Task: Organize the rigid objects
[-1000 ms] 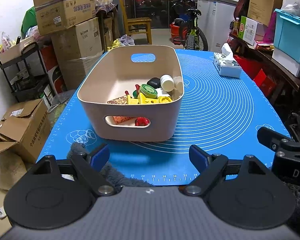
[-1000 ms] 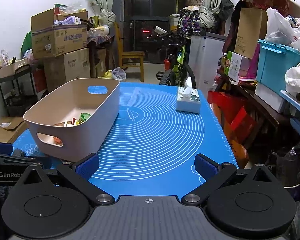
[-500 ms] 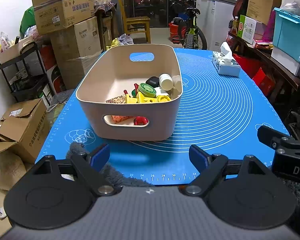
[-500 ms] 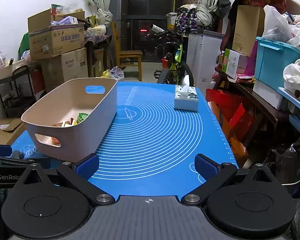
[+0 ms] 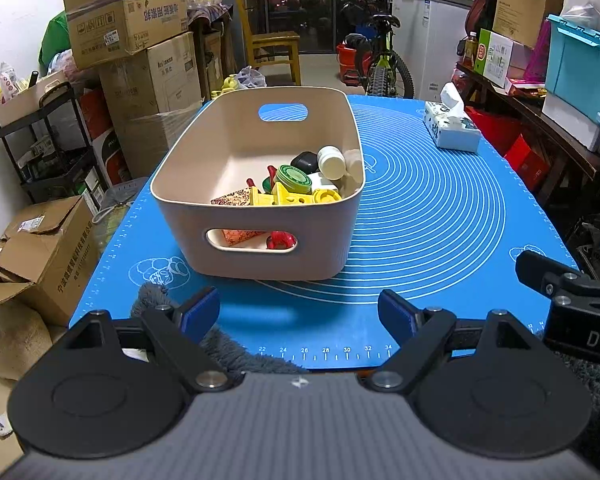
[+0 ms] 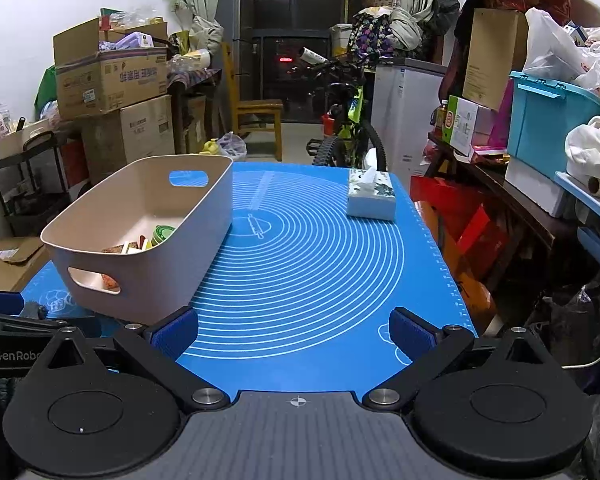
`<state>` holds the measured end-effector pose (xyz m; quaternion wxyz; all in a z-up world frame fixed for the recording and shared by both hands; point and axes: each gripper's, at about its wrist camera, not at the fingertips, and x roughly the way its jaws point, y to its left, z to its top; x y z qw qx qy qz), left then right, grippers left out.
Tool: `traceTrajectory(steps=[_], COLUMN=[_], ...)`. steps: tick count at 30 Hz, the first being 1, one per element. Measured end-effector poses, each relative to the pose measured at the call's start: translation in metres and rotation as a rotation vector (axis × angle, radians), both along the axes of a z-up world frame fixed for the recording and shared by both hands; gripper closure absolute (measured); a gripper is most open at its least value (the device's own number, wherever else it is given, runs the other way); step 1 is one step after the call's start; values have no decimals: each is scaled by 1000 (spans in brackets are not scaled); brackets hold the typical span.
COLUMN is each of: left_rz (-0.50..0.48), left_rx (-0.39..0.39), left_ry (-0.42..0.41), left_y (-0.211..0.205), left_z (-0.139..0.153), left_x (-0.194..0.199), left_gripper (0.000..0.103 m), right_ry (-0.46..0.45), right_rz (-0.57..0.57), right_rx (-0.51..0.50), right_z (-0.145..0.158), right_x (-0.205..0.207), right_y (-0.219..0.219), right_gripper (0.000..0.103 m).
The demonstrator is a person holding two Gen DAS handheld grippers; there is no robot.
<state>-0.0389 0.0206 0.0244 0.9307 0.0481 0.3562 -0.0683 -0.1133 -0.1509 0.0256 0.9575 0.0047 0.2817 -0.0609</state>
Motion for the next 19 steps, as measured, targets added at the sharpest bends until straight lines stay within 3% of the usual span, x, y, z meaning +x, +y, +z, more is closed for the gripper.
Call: traceTrajectory(steps=[19], left_rz=[-1], left_rx=[-4], left_ry=[8], left_y=[-1], left_z=[-3], left_x=[-1], left_gripper=[17], right_ry=[0], right_rz=[1], right_rx=[0], right_z=[1], right_x=[0], right_y=[-2], right_gripper=[2])
